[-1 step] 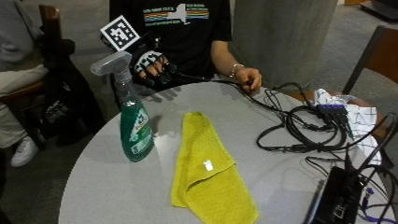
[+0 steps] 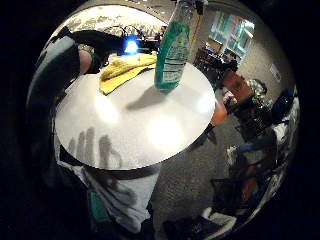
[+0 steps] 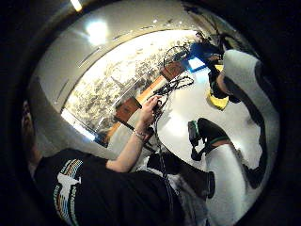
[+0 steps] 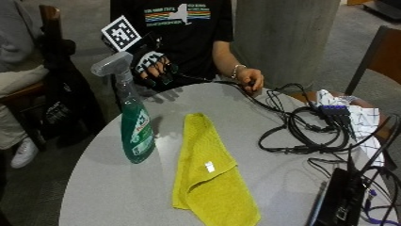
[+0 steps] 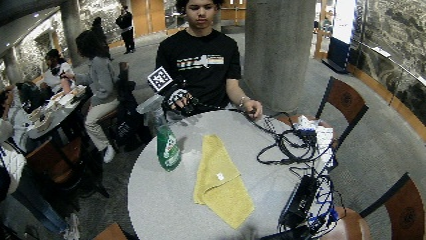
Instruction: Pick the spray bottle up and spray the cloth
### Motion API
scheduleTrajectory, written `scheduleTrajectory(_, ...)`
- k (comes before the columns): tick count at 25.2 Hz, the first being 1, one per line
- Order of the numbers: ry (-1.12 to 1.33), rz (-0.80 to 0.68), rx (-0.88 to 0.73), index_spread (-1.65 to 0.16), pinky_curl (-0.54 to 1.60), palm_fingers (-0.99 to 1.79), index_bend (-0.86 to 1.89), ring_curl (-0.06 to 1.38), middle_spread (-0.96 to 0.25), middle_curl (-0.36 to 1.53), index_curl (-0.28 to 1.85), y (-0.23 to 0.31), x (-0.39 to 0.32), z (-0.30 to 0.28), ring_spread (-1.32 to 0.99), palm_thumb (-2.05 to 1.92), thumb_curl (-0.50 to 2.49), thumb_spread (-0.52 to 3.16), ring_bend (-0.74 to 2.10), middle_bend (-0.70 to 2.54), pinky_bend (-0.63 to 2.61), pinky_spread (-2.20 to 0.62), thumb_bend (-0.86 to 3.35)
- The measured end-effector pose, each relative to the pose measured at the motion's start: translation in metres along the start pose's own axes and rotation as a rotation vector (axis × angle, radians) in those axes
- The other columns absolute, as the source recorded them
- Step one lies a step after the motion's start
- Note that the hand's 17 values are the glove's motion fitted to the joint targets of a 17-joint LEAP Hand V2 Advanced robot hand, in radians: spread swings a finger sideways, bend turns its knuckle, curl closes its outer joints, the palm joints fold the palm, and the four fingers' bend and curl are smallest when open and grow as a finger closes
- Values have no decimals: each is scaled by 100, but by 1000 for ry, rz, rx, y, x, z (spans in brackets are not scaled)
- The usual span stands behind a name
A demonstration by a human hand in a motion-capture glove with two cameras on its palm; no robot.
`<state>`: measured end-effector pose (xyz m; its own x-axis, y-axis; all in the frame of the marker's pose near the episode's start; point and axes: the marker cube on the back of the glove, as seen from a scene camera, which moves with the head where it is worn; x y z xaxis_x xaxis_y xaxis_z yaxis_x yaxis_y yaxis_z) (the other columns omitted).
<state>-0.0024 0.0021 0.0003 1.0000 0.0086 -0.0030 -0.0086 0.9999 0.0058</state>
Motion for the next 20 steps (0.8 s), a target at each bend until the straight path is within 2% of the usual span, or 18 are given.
scheduleTrajectory(9,-11,13,-36,-22,18,104,24,22,-5,23,25,4,-4,2,-8,72,22,71,33,44,24,8,36)
scheduleTrajectory(11,-14,95,-67,-23,20,104,23,23,-5,25,26,7,-6,1,-8,73,24,75,31,43,23,8,35)
scheduleTrajectory(16,-78,458,-247,-25,22,104,19,24,-5,28,29,22,-21,-11,-8,75,27,83,28,40,20,10,30)
scheduleTrajectory(18,-116,477,-256,-25,23,103,18,25,-5,28,30,24,-21,-13,-8,75,28,85,27,38,20,10,28)
scheduleTrajectory(20,-153,416,-227,-26,23,102,17,26,-5,29,31,25,-17,-12,-8,76,29,88,27,35,19,10,27)
